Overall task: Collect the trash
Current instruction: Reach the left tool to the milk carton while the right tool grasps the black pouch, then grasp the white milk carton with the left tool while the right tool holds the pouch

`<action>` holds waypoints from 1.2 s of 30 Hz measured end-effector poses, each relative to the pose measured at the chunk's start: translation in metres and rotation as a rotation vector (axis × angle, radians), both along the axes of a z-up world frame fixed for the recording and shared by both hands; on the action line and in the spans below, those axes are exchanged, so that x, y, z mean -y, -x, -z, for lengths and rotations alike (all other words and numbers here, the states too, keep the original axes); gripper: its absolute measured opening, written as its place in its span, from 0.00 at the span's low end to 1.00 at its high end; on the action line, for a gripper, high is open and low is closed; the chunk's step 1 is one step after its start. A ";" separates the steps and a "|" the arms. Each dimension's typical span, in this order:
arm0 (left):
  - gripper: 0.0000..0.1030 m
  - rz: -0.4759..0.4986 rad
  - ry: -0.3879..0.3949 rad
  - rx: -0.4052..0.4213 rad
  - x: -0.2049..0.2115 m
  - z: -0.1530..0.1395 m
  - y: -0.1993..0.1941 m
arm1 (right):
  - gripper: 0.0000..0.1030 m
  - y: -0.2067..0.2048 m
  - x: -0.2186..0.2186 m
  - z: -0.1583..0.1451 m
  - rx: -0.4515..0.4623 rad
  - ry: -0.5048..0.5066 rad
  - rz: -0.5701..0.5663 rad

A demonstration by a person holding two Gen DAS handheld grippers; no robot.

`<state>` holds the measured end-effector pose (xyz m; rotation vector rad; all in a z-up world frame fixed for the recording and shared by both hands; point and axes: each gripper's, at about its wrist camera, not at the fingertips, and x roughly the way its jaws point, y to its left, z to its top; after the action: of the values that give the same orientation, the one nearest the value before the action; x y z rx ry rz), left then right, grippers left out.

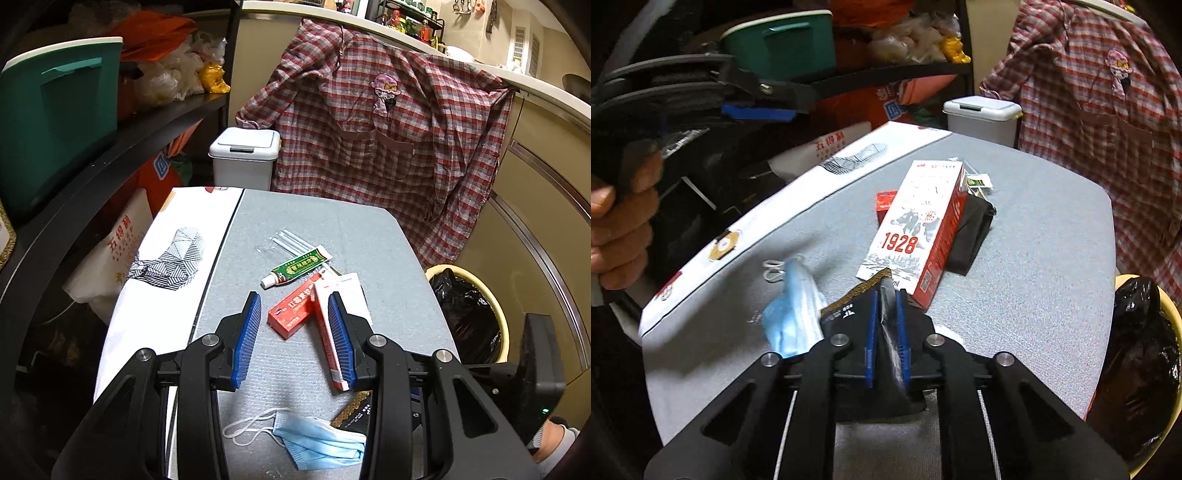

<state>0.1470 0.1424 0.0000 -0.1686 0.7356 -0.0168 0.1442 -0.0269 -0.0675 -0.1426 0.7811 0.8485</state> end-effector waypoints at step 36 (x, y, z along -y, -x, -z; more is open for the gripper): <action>0.60 0.076 -0.004 -0.243 0.073 0.086 -0.054 | 0.02 -0.029 0.113 -0.028 0.017 -0.163 0.282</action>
<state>0.2010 0.0697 -0.0858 -0.1399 0.9844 -0.0684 0.1729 -0.1397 -0.0395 0.1035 0.6938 0.6386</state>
